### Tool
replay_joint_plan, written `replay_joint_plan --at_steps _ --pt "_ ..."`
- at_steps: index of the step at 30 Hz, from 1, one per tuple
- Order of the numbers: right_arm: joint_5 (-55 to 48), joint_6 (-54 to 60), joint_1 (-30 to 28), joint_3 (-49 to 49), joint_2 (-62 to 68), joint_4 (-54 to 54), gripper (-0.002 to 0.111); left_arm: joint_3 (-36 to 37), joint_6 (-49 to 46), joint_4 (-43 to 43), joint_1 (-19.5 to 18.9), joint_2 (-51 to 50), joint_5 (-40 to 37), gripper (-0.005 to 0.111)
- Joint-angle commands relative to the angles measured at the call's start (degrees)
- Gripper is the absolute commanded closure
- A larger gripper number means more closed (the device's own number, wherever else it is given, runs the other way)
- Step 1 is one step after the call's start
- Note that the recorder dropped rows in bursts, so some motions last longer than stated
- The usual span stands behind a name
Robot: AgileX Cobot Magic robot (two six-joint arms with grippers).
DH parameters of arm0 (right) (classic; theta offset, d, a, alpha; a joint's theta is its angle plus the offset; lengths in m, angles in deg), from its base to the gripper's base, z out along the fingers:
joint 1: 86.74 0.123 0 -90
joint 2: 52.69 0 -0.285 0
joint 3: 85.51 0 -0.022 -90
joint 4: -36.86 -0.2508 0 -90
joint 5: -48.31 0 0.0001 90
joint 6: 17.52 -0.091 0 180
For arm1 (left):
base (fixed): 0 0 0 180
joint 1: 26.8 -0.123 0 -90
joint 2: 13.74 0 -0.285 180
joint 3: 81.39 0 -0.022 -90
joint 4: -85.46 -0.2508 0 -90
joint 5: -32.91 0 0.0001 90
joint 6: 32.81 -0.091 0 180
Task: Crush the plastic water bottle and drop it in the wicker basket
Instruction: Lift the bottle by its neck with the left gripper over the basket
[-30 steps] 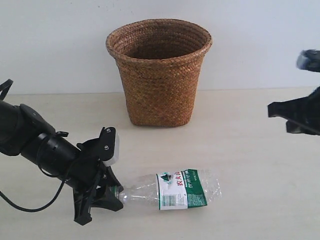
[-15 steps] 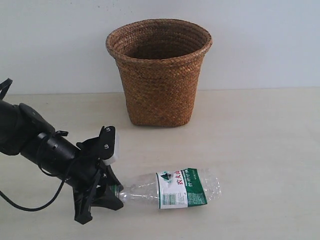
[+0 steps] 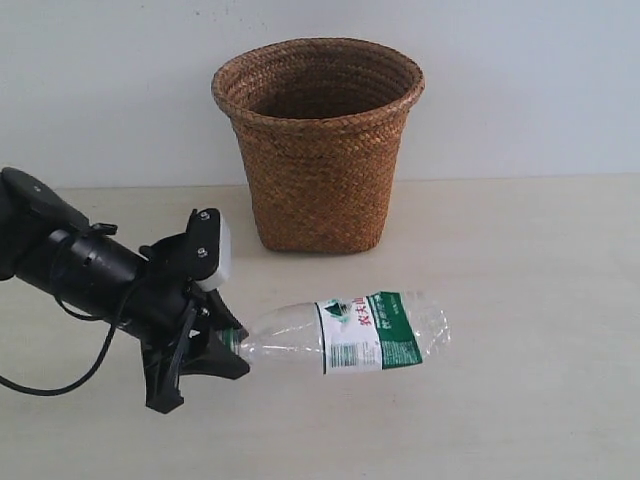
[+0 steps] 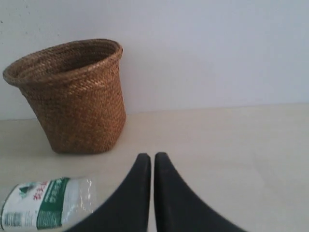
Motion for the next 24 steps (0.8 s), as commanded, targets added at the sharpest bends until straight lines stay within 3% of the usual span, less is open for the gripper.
replay_joint_plan --at_steps 1,11,16,20,24 --pt "2.4 -0.9 -0.2 2.8 -0.5 -2.8 0.108 -0.1 6.3 1.0 0.4 4.8 -2.7 0.102" --pt "2.4 -2.3 -0.2 2.8 -0.5 -5.3 0.108 -1.0 27.8 0.8 0.4 21.5 -4.1 0.102" --pt "2.4 -2.3 -0.2 2.8 -0.5 -5.3 0.108 -4.6 42.4 1.0 0.4 25.4 2.2 0.102" --pt "2.4 -2.3 -0.2 2.8 -0.5 -5.3 0.108 -12.9 55.2 0.9 0.4 23.8 3.4 0.102" --pt "2.4 -2.3 -0.2 2.8 -0.5 -5.3 0.108 -24.0 61.3 0.1 0.4 18.0 3.3 0.102"
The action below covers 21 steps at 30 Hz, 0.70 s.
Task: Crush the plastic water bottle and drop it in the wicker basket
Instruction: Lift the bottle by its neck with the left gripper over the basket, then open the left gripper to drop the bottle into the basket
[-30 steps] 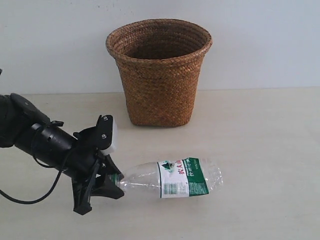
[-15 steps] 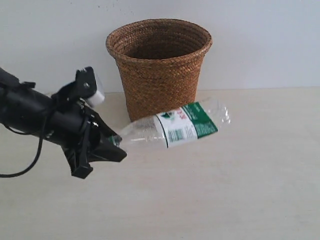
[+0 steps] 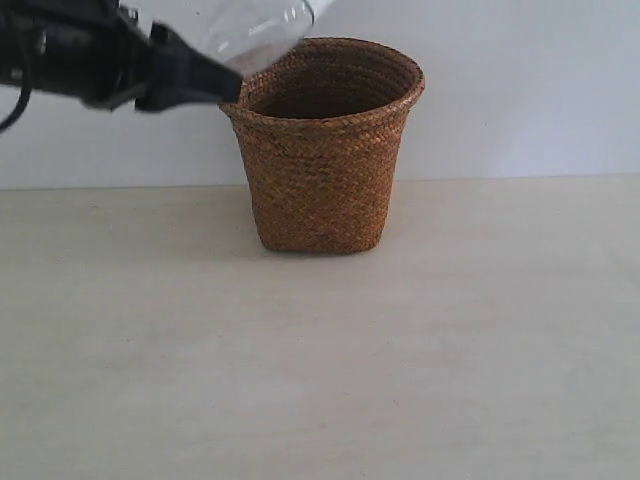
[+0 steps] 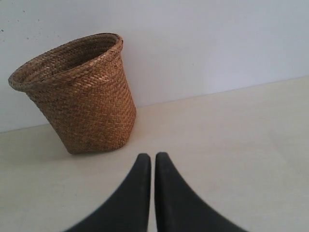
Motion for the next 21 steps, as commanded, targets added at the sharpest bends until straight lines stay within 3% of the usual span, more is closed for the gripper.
replay_joint_plan --at_steps 1,4,6,9,10,14,21 --pt "0.7 -0.2 -0.2 0.3 -0.5 0.0 0.108 -12.2 8.7 -1.3 0.4 -6.9 1.1 0.101" --pt "0.7 -0.2 -0.2 0.3 -0.5 0.0 0.108 -20.6 13.9 -6.6 0.4 -13.2 0.6 0.082" --pt "0.7 -0.2 -0.2 0.3 -0.5 0.0 0.108 -25.6 18.4 -8.7 0.1 -17.5 -1.5 0.055" --pt "0.7 -0.2 -0.2 0.3 -0.5 0.0 0.108 -32.2 22.8 -9.3 0.1 -22.4 -4.8 0.003" --pt "0.7 -0.2 -0.2 0.3 -0.5 0.0 0.108 -33.6 24.4 -10.4 0.1 -23.5 -5.4 -0.002" --pt "0.9 -0.2 -0.2 0.3 -0.5 -0.1 0.108 -35.1 28.7 -16.1 0.0 -24.0 -4.6 0.009" --pt "0.9 -0.2 -0.2 0.3 -0.5 -0.1 0.108 -35.1 30.3 -17.3 -3.3 -20.2 -9.3 0.049"
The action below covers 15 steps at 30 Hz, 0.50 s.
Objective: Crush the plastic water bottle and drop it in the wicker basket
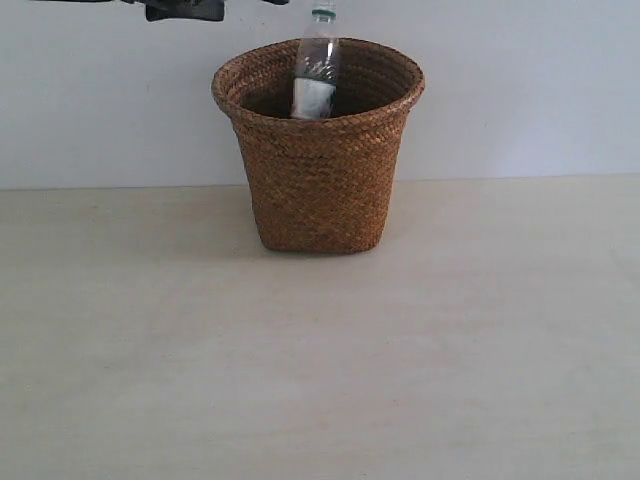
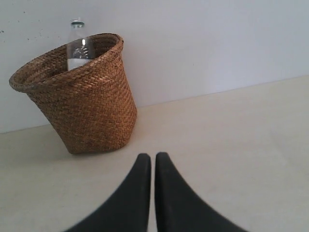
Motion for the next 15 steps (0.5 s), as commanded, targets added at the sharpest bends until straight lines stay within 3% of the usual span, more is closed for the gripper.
replay_joint_plan --at_steps 1,4,10,15 --pt "0.9 -0.1 -0.2 0.3 -0.5 0.1 0.108 -0.5 1.5 -0.2 -2.7 3.2 -5.6 0.060" --pt "0.9 -0.1 -0.2 0.3 -0.5 0.1 0.108 0.1 1.9 -0.2 -4.8 4.7 -9.3 0.103" --pt "0.9 -0.1 -0.2 0.3 -0.5 0.1 0.108 7.9 2.5 1.7 -7.3 11.2 -6.3 0.103" --pt "0.9 -0.1 -0.2 0.3 -0.5 0.1 0.108 18.4 0.2 1.5 -7.3 20.8 2.8 0.103"
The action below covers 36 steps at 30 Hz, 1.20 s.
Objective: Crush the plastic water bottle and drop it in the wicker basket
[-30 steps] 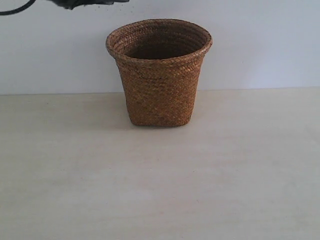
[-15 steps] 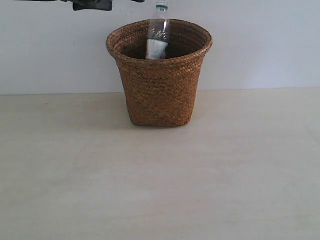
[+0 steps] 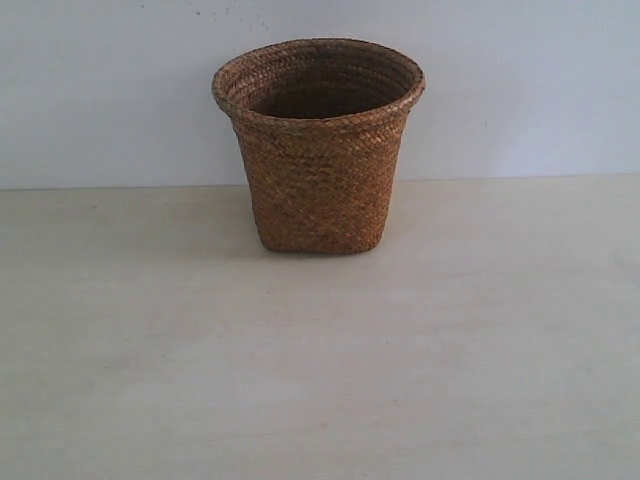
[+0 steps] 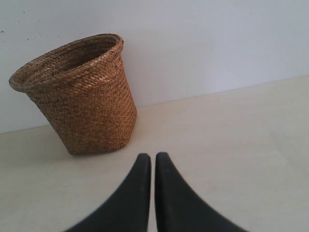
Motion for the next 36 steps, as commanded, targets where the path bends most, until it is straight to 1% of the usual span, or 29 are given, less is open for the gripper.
replay_joint_plan --at_steps 1,3,6,8,10,14,17,24,36 --pt "0.9 0.0 -0.2 0.3 -0.5 0.1 0.108 9.4 -1.8 0.9 -0.1 9.4 8.5 0.103" --pt "0.9 0.0 -0.2 0.3 -0.5 0.1 0.108 18.9 -2.4 0.9 -0.1 18.4 16.8 0.103" --pt "0.9 0.0 -0.2 0.3 -0.5 0.1 0.108 28.6 -2.5 0.9 -0.1 27.8 23.1 0.103" --pt "0.9 0.0 -0.2 0.3 -0.5 0.1 0.108 37.5 -2.5 0.9 -0.1 36.6 28.3 0.103" --pt "0.9 0.0 -0.2 0.3 -0.5 0.1 0.108 43.4 -2.5 0.9 -0.1 43.1 30.6 0.103" --pt "0.9 0.0 -0.2 0.3 -0.5 0.1 0.108 51.6 -2.5 1.0 -0.1 54.2 30.6 0.103" --pt "0.9 0.0 -0.2 0.3 -0.5 0.1 0.108 54.0 -2.5 0.4 -0.1 60.8 29.0 0.103" --pt "0.9 0.0 -0.2 0.3 -0.5 0.1 0.108 54.0 -2.5 0.4 -0.1 66.1 29.2 0.103" --pt "0.5 0.0 -0.2 0.3 -0.5 0.1 0.108 54.0 -3.0 0.1 -0.1 66.6 29.6 0.103"
